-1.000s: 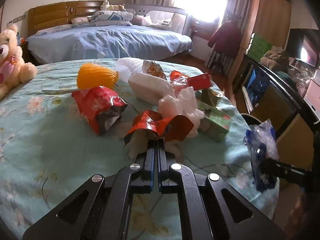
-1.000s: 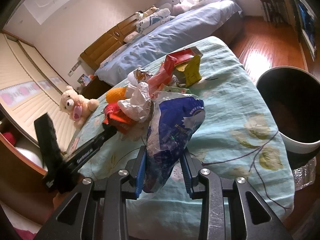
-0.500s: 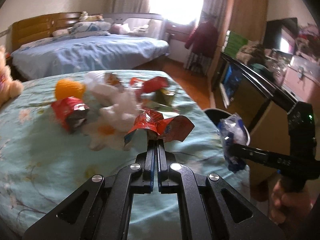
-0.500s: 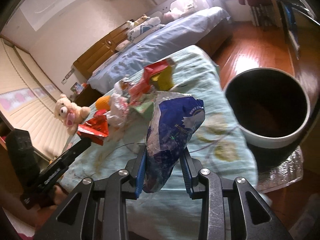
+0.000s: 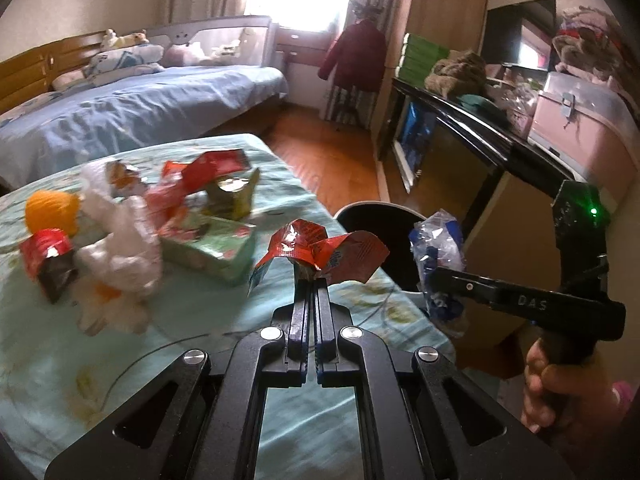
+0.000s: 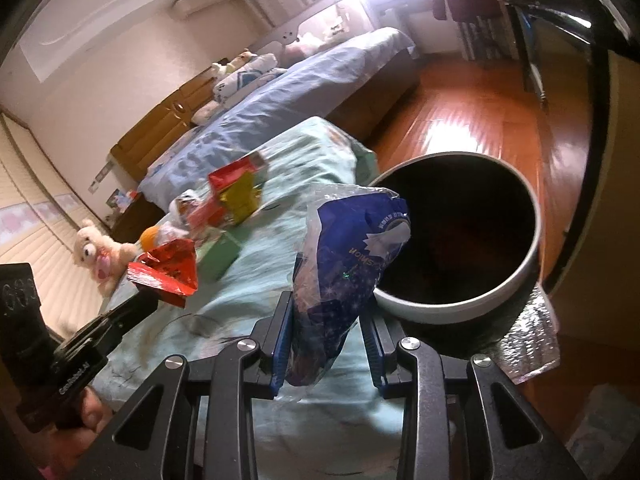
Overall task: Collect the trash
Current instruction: 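Carry the blue bag and red wrapper over the black trash bin with both tools, then open both tools to drop the blue bag and red wrapper into the bin, then grasp the white tissue with the left tool while the right tool grasps the green milk carton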
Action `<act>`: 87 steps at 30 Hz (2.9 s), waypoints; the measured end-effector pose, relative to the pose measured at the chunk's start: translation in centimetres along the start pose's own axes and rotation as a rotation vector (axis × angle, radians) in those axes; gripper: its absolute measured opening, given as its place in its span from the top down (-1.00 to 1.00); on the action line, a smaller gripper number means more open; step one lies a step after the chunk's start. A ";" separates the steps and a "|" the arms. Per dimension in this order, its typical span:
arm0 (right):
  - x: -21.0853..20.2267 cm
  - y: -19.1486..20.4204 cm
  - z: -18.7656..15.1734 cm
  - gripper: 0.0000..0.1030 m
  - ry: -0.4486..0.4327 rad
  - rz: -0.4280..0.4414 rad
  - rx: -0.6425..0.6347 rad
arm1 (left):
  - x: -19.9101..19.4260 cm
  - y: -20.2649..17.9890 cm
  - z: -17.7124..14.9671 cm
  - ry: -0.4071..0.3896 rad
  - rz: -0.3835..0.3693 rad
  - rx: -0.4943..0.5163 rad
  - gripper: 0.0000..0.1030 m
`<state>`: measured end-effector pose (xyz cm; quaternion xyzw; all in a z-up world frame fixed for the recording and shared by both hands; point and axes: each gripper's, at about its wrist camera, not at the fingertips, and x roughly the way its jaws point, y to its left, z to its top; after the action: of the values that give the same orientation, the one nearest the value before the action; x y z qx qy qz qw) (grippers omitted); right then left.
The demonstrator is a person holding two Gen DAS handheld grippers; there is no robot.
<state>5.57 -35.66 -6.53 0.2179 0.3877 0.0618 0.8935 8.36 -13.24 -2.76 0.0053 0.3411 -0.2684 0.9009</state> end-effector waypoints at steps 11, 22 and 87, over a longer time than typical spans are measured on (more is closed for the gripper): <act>0.3 -3.6 1.8 0.36 -0.003 -0.068 0.009 | 3.3 -3.3 1.4 0.034 -0.048 0.073 0.97; 1.4 -5.8 4.0 0.35 -0.012 -0.158 -0.028 | 6.8 -5.4 3.1 0.071 -0.087 0.093 0.98; 3.9 4.2 1.5 -0.59 0.040 0.042 -0.122 | -0.2 7.4 -1.8 0.036 0.106 -0.246 -0.04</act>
<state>9.59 -31.27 -6.37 0.1700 0.3964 0.1083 0.8957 10.74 -6.48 -5.31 -0.0824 0.3868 -0.1763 0.9014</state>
